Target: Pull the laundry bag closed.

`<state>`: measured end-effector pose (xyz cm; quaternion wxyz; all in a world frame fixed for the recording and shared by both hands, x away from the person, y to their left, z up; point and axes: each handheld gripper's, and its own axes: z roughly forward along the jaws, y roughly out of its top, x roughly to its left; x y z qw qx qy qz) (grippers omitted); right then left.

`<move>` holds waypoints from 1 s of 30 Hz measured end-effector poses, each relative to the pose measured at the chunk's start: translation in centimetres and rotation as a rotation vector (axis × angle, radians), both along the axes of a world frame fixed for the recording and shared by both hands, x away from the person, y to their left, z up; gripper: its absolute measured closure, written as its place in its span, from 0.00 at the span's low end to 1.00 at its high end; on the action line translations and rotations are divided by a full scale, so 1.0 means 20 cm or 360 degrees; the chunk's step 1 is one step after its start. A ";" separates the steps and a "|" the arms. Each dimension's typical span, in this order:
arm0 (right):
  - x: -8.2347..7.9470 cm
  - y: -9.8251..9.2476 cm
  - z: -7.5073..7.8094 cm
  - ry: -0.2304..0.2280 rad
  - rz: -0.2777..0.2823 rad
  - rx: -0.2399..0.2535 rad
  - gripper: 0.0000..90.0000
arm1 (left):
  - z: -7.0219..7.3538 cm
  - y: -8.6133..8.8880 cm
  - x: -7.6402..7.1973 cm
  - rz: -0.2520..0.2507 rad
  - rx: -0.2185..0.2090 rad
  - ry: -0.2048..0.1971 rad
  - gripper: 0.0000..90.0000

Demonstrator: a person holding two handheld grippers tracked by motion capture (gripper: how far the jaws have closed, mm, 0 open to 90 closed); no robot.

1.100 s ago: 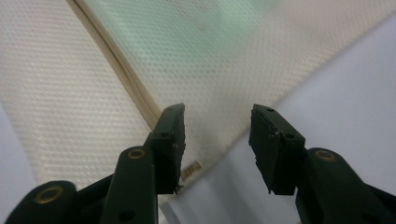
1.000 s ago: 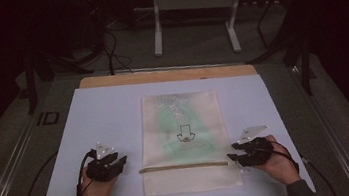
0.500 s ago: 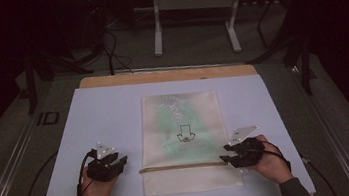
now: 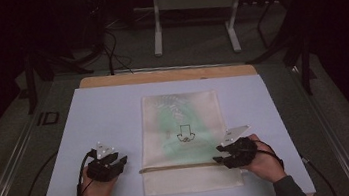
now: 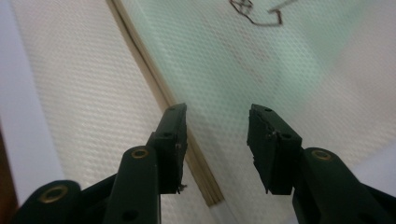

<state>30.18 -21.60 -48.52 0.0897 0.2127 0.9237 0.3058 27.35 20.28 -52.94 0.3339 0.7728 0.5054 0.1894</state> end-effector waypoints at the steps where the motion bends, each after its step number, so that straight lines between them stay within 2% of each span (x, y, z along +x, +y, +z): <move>1: 0.00 0.01 0.00 0.0009 0.0008 0.0009 0.64 | 0.00 0.00 0.00 0.0000 -0.0001 -0.0001 0.66; 12: 0.02 0.11 0.01 0.0010 0.0104 -0.0003 0.65 | 0.00 0.00 0.00 0.0006 -0.0005 -0.0007 0.66; 30: 0.03 0.24 0.02 0.0033 0.0202 -0.0019 0.66 | 0.00 0.00 0.00 -0.0002 -0.0003 -0.0007 0.66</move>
